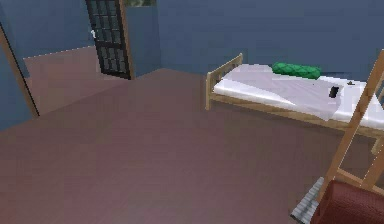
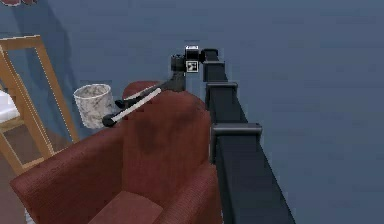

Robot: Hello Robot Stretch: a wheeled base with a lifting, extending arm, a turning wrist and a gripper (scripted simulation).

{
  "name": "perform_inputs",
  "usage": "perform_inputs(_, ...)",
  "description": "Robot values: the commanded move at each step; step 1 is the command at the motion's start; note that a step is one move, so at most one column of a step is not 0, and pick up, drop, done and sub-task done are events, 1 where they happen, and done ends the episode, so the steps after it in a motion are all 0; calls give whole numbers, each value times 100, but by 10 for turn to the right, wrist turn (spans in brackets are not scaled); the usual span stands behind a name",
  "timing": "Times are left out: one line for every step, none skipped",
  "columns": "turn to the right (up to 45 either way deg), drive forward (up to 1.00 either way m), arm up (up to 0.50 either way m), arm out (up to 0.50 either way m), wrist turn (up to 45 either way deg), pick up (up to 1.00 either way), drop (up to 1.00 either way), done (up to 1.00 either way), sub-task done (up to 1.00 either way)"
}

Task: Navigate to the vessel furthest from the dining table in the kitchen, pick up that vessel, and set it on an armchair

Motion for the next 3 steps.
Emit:
perform_inputs(0, 0, 0, 0, 0, 0, 100, 0, 0)
perform_inputs(0, 0, 0, -10, 0, 0, 0, 0, 0)
perform_inputs(0, 0, 0, 0, 0, 0, 0, 100, 0)
